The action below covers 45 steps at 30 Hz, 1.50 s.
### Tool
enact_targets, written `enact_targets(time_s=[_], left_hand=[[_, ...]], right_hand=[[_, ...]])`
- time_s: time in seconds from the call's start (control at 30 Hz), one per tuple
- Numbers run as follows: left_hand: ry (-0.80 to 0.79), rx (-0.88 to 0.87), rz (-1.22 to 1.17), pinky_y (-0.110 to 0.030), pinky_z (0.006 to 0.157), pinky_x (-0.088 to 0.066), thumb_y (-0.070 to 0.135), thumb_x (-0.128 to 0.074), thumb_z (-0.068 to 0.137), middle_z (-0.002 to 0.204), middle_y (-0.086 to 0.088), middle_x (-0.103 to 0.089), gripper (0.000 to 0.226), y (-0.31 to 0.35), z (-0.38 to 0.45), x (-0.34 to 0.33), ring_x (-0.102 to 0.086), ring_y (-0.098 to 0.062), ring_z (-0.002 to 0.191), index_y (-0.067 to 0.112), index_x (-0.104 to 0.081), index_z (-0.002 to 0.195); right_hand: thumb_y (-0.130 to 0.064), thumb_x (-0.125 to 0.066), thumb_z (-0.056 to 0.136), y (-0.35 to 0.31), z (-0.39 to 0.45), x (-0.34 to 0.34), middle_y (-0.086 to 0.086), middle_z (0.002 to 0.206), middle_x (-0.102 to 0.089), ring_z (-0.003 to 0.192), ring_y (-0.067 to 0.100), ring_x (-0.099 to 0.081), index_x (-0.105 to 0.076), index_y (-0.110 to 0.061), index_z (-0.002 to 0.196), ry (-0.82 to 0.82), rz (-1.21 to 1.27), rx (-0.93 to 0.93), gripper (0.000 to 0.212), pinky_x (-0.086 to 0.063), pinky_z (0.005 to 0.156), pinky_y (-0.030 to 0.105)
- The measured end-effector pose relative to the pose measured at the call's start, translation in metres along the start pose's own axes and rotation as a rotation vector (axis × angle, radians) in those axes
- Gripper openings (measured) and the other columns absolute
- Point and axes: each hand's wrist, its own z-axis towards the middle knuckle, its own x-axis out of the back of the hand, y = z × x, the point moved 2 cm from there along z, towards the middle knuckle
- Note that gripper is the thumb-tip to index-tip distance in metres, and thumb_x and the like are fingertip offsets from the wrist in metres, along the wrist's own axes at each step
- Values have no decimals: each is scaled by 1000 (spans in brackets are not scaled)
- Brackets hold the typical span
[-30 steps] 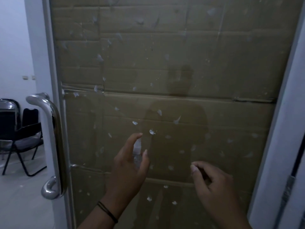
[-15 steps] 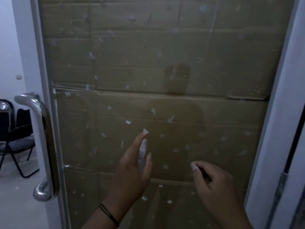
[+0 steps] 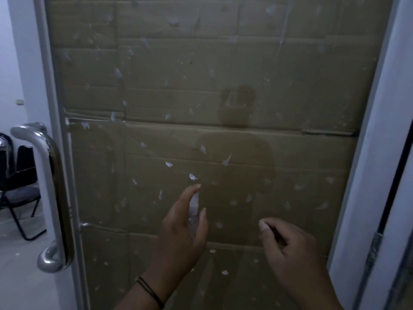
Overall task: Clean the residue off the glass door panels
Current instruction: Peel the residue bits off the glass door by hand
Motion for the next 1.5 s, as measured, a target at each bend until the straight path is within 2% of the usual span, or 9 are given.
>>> enact_targets(time_s=[0.13,0.3,0.4,0.5,0.67,0.87,1.07,1.23,1.5], left_hand=[[123,46,29,2,71,-34,-1,-69,79,89,2,-57,55,-4,6,4,-49,-5,69,23,-47,122],[187,92,81,-13,60,-32,-5,-69,76,78,-2,-55,55,-10,9,10,-50,-17,59,25,-45,116],[219,90,86,-9,65,-32,-1,-68,79,84,-2,-57,51,-12,8,12,-50,-15,63,22,-47,118],[219,63,83,-8,71,-34,11,-62,82,97,3,-58,45,-13,7,10,-53,-12,73,20,-46,123],[98,28,31,2,80,-34,7,-67,83,105,-6,-63,60,-11,6,1,-52,-4,83,24,-42,135],[16,-14,-57,-4,92,-38,21,-62,85,119,13,-54,50,8,13,-19,-55,-2,108,26,-45,132],[-72,-28,-100,2,80,-35,18,-64,83,105,15,-57,47,30,12,-43,-54,6,91,28,-48,126],[-150,-11,-142,2,61,-33,13,-63,81,70,21,-50,41,43,2,-62,-52,10,65,36,-51,112],[-251,-85,-229,1,77,-36,19,-60,86,101,9,-60,46,69,-12,-89,-57,-4,86,25,-47,130]], right_hand=[[7,-71,74,0,1,3,5,63,-67,62,13,-56,-72,-4,71,-2,-11,9,12,-41,58,23],[7,-71,73,1,0,1,5,64,-68,72,13,-57,-72,-4,72,6,4,8,11,-41,60,21],[5,-72,73,1,0,-1,3,64,-67,75,11,-56,-73,-6,72,1,-11,5,11,-39,60,15],[4,-72,73,3,-1,-1,2,65,-67,75,11,-56,-73,-7,73,3,-17,1,11,-40,61,19],[3,-71,75,4,-1,2,2,65,-67,60,11,-58,-73,-7,74,-1,-15,-21,10,-41,60,21],[0,-68,79,7,3,15,4,69,-69,65,18,-62,-73,-6,77,4,-27,-22,8,-42,62,22],[-16,-62,86,25,-2,32,-12,73,-65,70,1,-59,-73,-18,86,-38,-79,-97,11,-41,59,8],[-25,-59,88,39,-8,49,-18,72,-63,77,-6,-57,-71,-25,87,-19,-132,-150,12,-41,57,6],[-20,-60,88,52,-18,71,-29,73,-57,88,-16,-53,-71,-27,88,8,-163,-194,13,-38,64,-4]])
